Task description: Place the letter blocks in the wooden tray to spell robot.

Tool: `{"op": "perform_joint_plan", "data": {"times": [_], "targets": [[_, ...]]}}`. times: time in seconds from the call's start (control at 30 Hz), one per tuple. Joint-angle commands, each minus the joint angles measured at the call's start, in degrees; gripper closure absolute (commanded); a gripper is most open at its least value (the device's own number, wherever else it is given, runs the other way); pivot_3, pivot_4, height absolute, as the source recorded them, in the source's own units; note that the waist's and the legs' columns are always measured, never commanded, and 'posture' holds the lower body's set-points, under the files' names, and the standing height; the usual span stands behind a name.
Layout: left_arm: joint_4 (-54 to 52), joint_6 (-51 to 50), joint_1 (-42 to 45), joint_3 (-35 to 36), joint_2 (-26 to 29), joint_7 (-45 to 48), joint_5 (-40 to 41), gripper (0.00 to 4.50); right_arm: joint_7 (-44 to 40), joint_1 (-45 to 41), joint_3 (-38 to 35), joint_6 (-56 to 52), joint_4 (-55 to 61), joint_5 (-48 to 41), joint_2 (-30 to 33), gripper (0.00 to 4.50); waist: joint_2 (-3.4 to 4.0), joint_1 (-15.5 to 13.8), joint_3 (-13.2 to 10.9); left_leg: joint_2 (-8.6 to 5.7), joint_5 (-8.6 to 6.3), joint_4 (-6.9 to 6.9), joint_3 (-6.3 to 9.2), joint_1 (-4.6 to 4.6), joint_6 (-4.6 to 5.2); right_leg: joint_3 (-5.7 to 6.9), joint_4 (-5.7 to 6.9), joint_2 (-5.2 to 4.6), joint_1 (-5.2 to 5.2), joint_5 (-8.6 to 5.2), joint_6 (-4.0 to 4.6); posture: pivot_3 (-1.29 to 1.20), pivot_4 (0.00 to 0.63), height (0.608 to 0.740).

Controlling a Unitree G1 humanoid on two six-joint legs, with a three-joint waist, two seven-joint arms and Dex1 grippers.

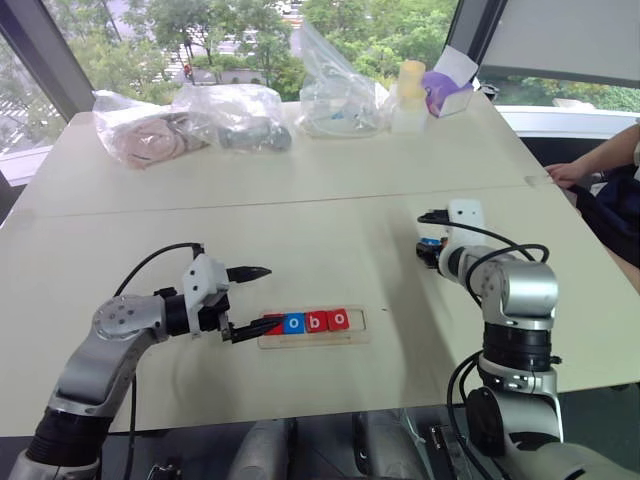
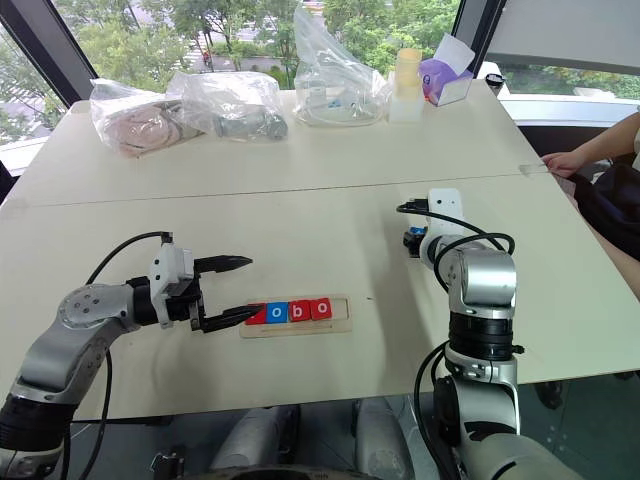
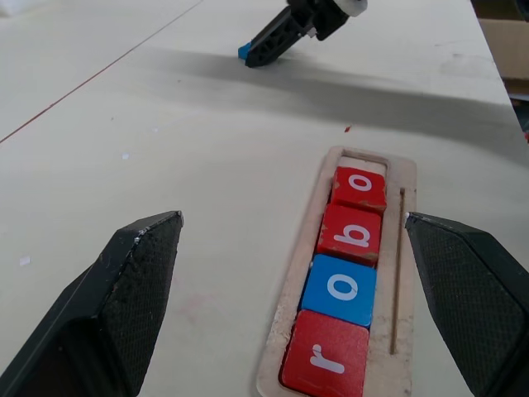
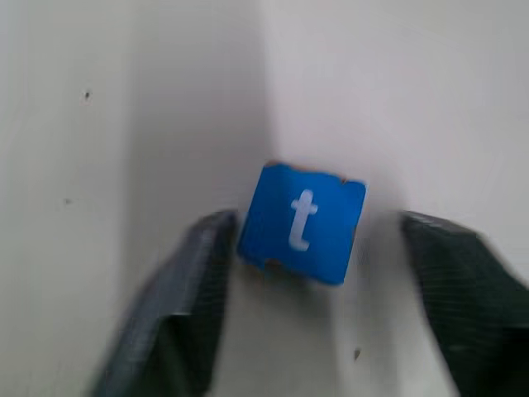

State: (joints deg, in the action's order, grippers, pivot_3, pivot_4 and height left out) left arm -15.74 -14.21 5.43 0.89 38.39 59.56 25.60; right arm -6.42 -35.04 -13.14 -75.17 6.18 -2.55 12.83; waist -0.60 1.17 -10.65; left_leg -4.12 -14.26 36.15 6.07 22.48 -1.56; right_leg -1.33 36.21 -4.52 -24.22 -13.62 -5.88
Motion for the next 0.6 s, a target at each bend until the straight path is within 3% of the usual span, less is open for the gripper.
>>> {"op": "perform_joint_plan", "data": {"times": [0.03, 0.23, 0.37, 0.6], "targets": [[-1.2, 0.6, 0.5, 0.6, -0.2, -0.5, 0.2, 0.0, 0.3, -1.3, 1.2, 2.1, -1.7, -0.6, -0.4, 3.37, 0.0, 0.0, 0.0, 0.0, 0.0, 0.0, 0.0, 0.0, 0.0, 0.0, 0.0, 0.0, 0.0, 0.0, 0.0, 0.0, 0.15, 0.74], [-2.1, 0.5, -0.5, 0.7, -0.4, -1.3, 0.3, 0.0, -5.3, 3.9, 7.9, -5.5, 8.9, -3.8, 6.0, 3.37, 0.0, -0.2, 0.0, 0.0, 0.0, -0.02, 0.02, 0.0, 0.0, 0.01, 0.0, -0.01, 0.0, 0.0, 0.0, 0.0, 0.15, 0.74], [-2.3, 0.7, -1.2, 0.7, -0.4, -1.2, 0.4, 0.0, -7.7, 10.2, 4.3, -17.3, 22.2, -10.0, 6.3, 3.37, -0.01, -0.4, 0.0, 0.0, -0.01, -0.04, 0.06, 0.04, 0.02, 0.03, -0.02, -0.03, 0.0, -0.01, -0.01, 0.0, 0.15, 0.74], [-1.0, 0.9, -0.3, 0.0, -0.8, -0.7, 0.2, 0.0, -0.1, 19.3, -3.5, -17.3, 33.5, -25.9, 5.3, 3.37, -0.02, -0.3, 0.0, 0.0, -0.01, 0.03, 0.05, 0.03, 0.02, 0.05, -0.04, -0.04, 0.07, -0.02, 0.0, 0.0, 0.15, 0.74]]}}
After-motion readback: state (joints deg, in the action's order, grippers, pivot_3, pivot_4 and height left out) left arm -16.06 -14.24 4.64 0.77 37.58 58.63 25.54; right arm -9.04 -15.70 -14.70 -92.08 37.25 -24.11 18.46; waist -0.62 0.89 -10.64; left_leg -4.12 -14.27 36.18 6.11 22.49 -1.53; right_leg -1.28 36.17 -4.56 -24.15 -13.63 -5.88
